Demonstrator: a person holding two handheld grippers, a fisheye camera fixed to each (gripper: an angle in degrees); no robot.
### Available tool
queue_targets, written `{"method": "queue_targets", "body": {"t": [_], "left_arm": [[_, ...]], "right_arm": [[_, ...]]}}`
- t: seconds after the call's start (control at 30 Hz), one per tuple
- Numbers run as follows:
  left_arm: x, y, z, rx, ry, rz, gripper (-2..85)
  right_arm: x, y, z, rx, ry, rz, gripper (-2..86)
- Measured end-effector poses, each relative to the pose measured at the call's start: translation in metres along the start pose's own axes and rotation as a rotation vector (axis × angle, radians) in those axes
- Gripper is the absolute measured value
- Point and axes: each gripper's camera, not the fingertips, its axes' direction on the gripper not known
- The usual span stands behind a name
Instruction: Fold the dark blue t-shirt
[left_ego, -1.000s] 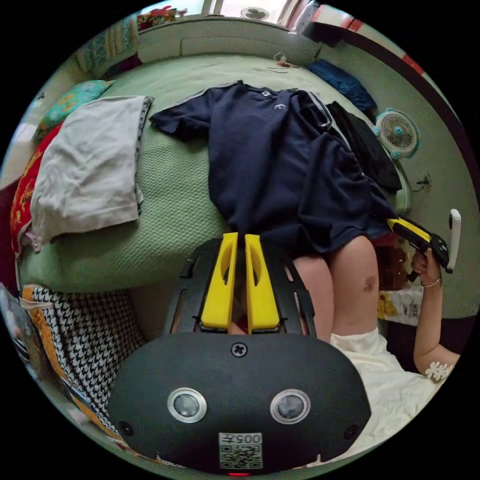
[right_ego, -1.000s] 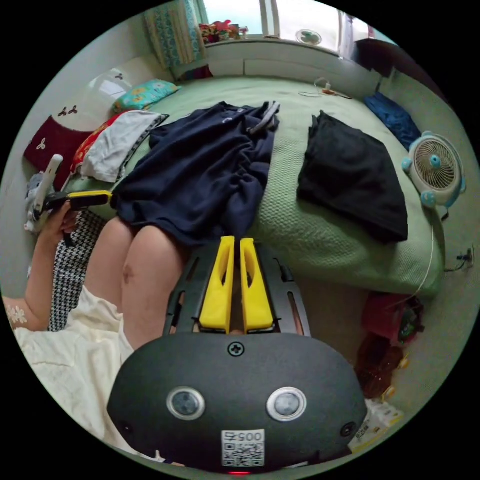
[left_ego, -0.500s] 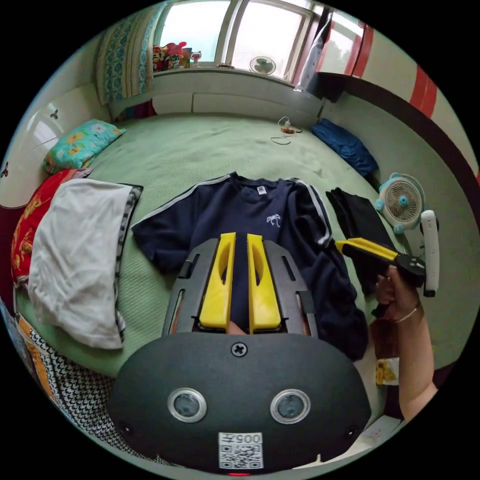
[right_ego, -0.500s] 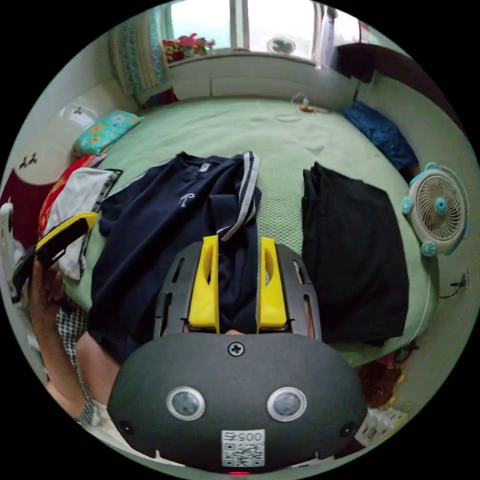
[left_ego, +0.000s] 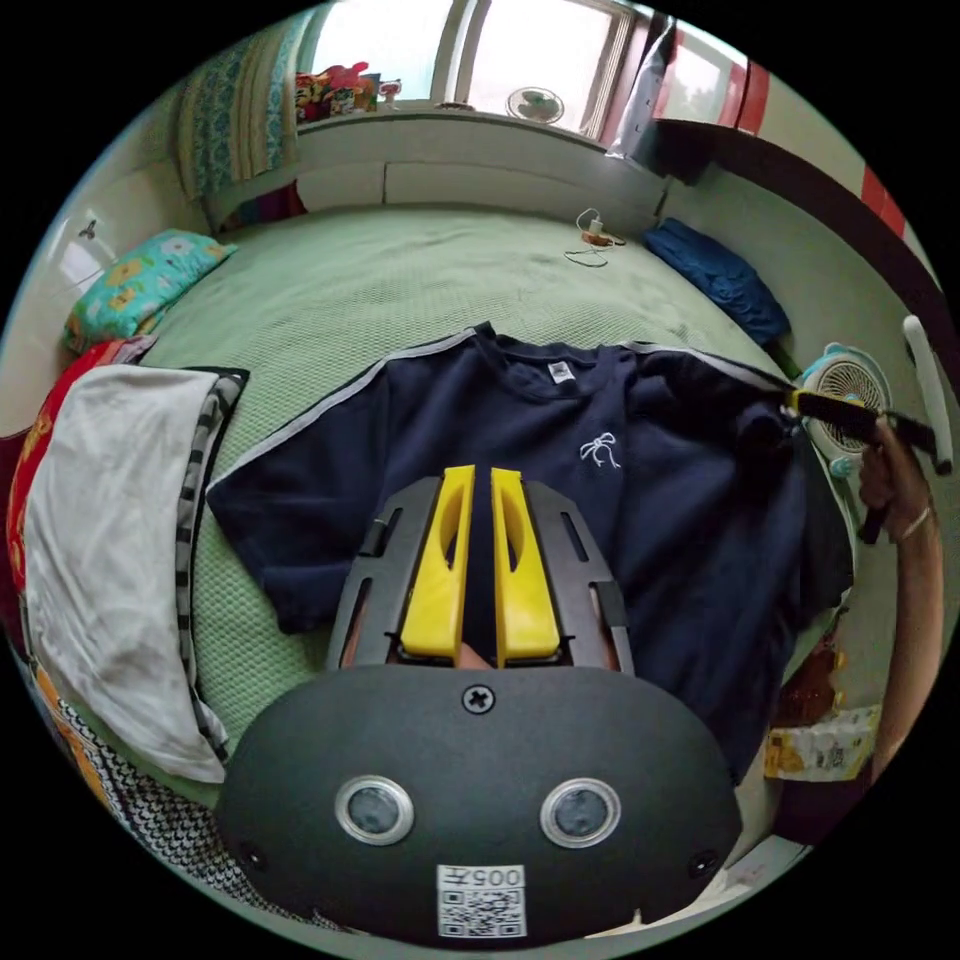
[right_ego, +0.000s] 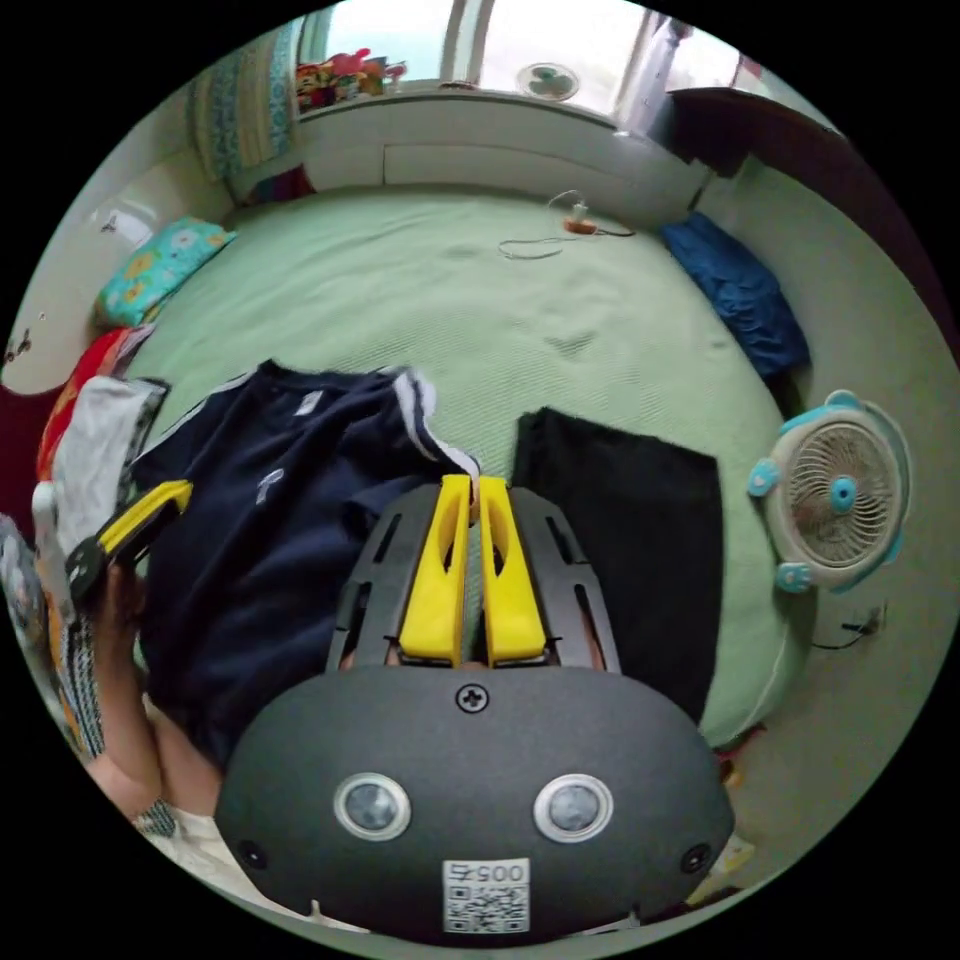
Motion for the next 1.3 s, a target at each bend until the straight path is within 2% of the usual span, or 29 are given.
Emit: {"method": "queue_targets", "body": {"t": [0.07, 0.17, 0.33, 0.43, 0.57, 0.77, 0.83, 1.0, 1.13, 1.3], "left_arm": [[-0.008, -0.003, 0.007, -0.02, 0.039, -0.039, 4.8], [-0.008, -0.006, 0.011, -0.027, 0.011, -0.034, 5.0], [-0.013, -0.005, 0.008, -0.011, -0.026, -0.028, 5.4], [-0.021, -0.006, 0.004, -0.005, -0.002, -0.047, 5.7], [-0.022, -0.001, -0.006, 0.015, 0.009, -0.034, 5.9], [-0.012, 0.025, -0.014, -0.012, 0.064, 0.017, 6.3], [-0.009, 0.033, -0.019, -0.004, 0.076, 0.012, 6.4], [-0.003, 0.047, -0.024, -0.01, 0.027, 0.018, 6.3], [0.005, 0.051, -0.007, -0.078, 0.017, 0.054, 6.3], [0.008, 0.053, 0.007, -0.133, -0.001, 0.027, 3.7]], "right_arm": [[0.014, -0.016, 0.012, -0.087, 0.011, 0.042, -1.4], [0.02, -0.024, 0.033, -0.118, 0.066, 0.092, -0.8], [0.009, -0.022, 0.037, -0.074, 0.187, 0.099, 6.4], [-0.002, -0.007, 0.011, -0.023, 0.081, 0.087, 7.6], [-0.045, 0.063, -0.047, 0.131, 0.027, -0.089, 8.9], [-0.12, 0.213, -0.091, 0.142, -0.141, -0.242, 11.3], [-0.141, 0.245, -0.093, 0.123, -0.174, -0.279, 11.1], [-0.185, 0.291, -0.09, 0.086, -0.064, -0.372, 10.2], [-0.195, 0.295, -0.082, 0.109, 0.027, -0.374, 8.6], [-0.183, 0.284, -0.061, 0.05, -0.007, -0.291, -0.2]]}}
